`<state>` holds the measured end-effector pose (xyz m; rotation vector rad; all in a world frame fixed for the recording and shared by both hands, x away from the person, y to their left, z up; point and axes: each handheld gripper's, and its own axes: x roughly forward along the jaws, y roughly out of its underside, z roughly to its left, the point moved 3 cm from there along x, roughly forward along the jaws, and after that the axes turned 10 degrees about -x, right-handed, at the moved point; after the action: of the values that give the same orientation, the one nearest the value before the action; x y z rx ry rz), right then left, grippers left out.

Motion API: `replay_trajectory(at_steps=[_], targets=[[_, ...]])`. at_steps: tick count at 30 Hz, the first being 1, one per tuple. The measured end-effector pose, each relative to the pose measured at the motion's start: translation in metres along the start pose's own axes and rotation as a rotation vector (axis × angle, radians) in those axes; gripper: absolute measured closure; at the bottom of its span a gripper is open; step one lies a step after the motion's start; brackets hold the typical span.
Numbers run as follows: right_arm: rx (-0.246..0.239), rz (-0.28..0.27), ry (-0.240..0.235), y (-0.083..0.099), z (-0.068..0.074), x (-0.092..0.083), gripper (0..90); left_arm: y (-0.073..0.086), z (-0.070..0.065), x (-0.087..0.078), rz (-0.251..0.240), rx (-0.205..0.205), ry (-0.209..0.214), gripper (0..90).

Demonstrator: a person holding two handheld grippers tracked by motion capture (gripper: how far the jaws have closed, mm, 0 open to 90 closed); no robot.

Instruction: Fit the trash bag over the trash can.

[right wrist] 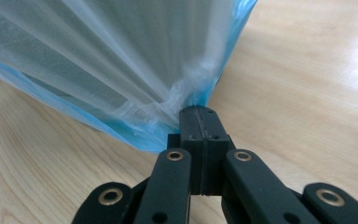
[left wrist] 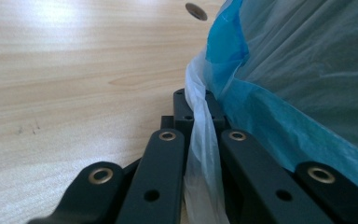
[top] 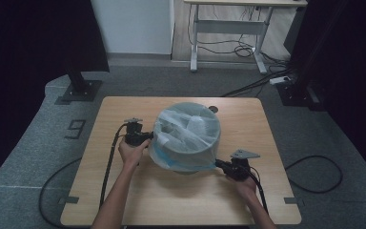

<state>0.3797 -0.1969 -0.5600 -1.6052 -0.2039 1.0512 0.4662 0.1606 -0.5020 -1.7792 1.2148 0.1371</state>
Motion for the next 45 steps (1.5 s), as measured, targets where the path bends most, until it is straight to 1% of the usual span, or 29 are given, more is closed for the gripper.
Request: replay_trajectory(at_steps=[1, 2, 4, 6, 11, 14, 18, 21, 22, 23, 24, 25, 26, 27, 30, 34, 35, 37, 40, 41, 42, 43, 45], targets=[[0.005, 0.013, -0.007, 0.003, 0.001, 0.005, 88.8, 0.001, 0.0, 0.001, 0.003, -0.004, 0.001, 89.0], [0.023, 0.028, -0.015, 0.004, 0.002, 0.009, 88.8, 0.003, 0.001, 0.003, 0.01, -0.014, 0.0, 88.9], [0.019, 0.023, -0.014, 0.003, 0.002, 0.01, 88.7, 0.003, 0.002, 0.004, 0.012, -0.013, -0.002, 88.9], [0.018, 0.028, -0.016, 0.002, 0.003, 0.013, 88.7, 0.005, 0.003, 0.005, 0.019, -0.017, -0.004, 88.9], [0.017, 0.023, -0.009, 0.002, 0.003, 0.012, 88.6, 0.006, 0.005, 0.005, 0.029, -0.021, -0.011, 88.5], [0.01, 0.011, 0.002, 0.002, 0.002, 0.009, 88.2, 0.006, 0.005, 0.003, 0.023, -0.023, -0.005, 87.1], [0.024, -0.009, 0.008, 0.002, -0.002, 0.004, 88.2, 0.006, 0.006, -0.005, -0.007, -0.008, -0.006, 82.3], [0.025, -0.016, 0.009, 0.002, -0.002, 0.003, 88.2, 0.007, 0.009, -0.012, -0.025, -0.009, -0.005, 80.6], [0.024, -0.018, 0.009, 0.002, -0.002, 0.003, 88.1, 0.007, 0.009, -0.014, -0.025, -0.006, 0.001, 78.8], [0.022, -0.022, 0.008, 0.001, -0.002, 0.003, 85.6, 0.007, 0.009, -0.015, -0.021, 0.0, 0.01, 73.3], [0.023, -0.023, 0.008, 0.001, -0.002, 0.003, 84.6, 0.007, 0.009, -0.017, -0.018, 0.005, 0.016, 70.0], [0.026, -0.023, 0.007, 0.001, -0.002, 0.002, 84.0, 0.008, 0.009, -0.019, -0.021, 0.014, 0.014, 66.0], [0.029, -0.024, 0.006, 0.001, -0.003, 0.002, 83.7, 0.008, 0.009, -0.021, -0.032, 0.02, 0.013, 61.7], [0.029, -0.024, 0.006, 0.001, -0.003, 0.002, 83.7, 0.008, 0.009, -0.023, -0.04, 0.022, 0.016, 61.7], [0.033, -0.027, 0.005, 0.001, -0.003, 0.001, 82.1, 0.007, 0.008, -0.029, -0.061, 0.047, 0.008, 48.9], [0.034, -0.03, 0.006, 0.001, -0.002, 0.001, 81.2, 0.007, 0.008, -0.032, -0.071, 0.056, 0.0, 44.8], [0.032, -0.031, 0.007, 0.001, -0.002, 0.001, 80.6, 0.007, 0.009, -0.032, -0.074, 0.057, -0.004, 42.2], [0.033, -0.031, 0.008, 0.001, -0.002, 0.0, 80.2, 0.006, 0.009, -0.034, -0.083, 0.056, -0.01, 41.5], [0.034, -0.034, 0.018, 0.001, -0.003, -0.001, 75.2, 0.005, 0.011, -0.04, -0.099, 0.05, -0.013, 39.4], [0.027, -0.038, 0.027, 0.001, -0.004, -0.002, 71.5, 0.004, 0.012, -0.043, -0.106, 0.049, -0.011, 38.9], [0.018, -0.046, 0.051, 0.0, -0.004, -0.004, 64.5, 0.004, 0.012, -0.046, -0.112, 0.047, -0.008, 38.5], [0.018, -0.046, 0.051, 0.0, -0.004, -0.004, 64.5, 0.003, 0.012, -0.049, -0.118, 0.05, -0.006, 38.5], [0.004, -0.061, 0.067, -0.002, -0.003, -0.008, 57.5, 0.002, 0.011, -0.055, -0.126, 0.062, -0.006, 37.7]])
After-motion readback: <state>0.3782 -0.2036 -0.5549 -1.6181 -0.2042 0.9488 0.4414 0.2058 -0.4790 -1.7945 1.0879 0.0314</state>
